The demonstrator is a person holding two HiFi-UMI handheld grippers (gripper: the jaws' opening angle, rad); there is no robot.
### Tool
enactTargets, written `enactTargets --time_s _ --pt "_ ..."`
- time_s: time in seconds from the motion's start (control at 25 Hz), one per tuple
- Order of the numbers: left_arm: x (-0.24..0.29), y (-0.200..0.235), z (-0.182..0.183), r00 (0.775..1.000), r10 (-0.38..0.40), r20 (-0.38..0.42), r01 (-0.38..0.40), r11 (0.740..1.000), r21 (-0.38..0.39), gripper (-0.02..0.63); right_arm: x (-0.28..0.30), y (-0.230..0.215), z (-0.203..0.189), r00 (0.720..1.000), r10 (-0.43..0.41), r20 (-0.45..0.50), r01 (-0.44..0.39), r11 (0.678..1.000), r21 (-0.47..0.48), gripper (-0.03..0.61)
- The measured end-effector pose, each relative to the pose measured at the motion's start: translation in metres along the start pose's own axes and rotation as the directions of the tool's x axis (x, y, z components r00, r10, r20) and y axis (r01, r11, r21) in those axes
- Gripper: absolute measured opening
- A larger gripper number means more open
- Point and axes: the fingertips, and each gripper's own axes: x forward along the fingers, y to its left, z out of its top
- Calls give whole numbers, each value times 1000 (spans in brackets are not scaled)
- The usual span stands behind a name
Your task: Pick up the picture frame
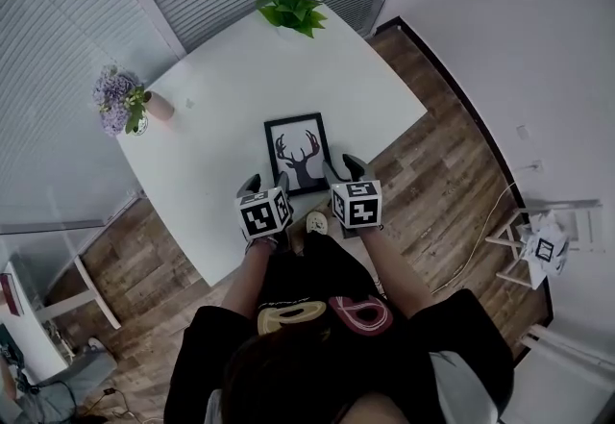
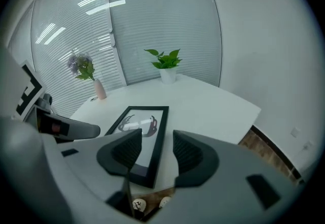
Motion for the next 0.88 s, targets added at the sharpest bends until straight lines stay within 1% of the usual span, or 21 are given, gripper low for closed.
enactTargets --time_s 0.16,0.28,0.36,0.48,0.72,0.88 --pt "12 -1 0 999 24 -22 -23 1000 14 250 14 -8 -5 999 -6 -42 5 1000 -7 189" --pt "17 1 -2 998 44 -35 -44 999 -1 250 21 -6 -14 997 4 -78 -5 1000 -20 171" --pt "20 2 -3 997 61 -41 -62 998 -13 250 25 -5 -18 995 13 -98 -15 1000 -19 170" --pt "25 6 -4 995 75 -61 -76 997 -16 250 32 -4 -18 993 19 -113 -21 1000 -20 170" --pt "28 14 -13 991 97 -97 -99 995 -17 249 38 -6 -25 990 11 -141 -13 1000 -18 148" --pt "29 15 -20 988 101 -115 -103 994 -20 249 40 -5 -29 987 7 -158 -10 1000 -16 147"
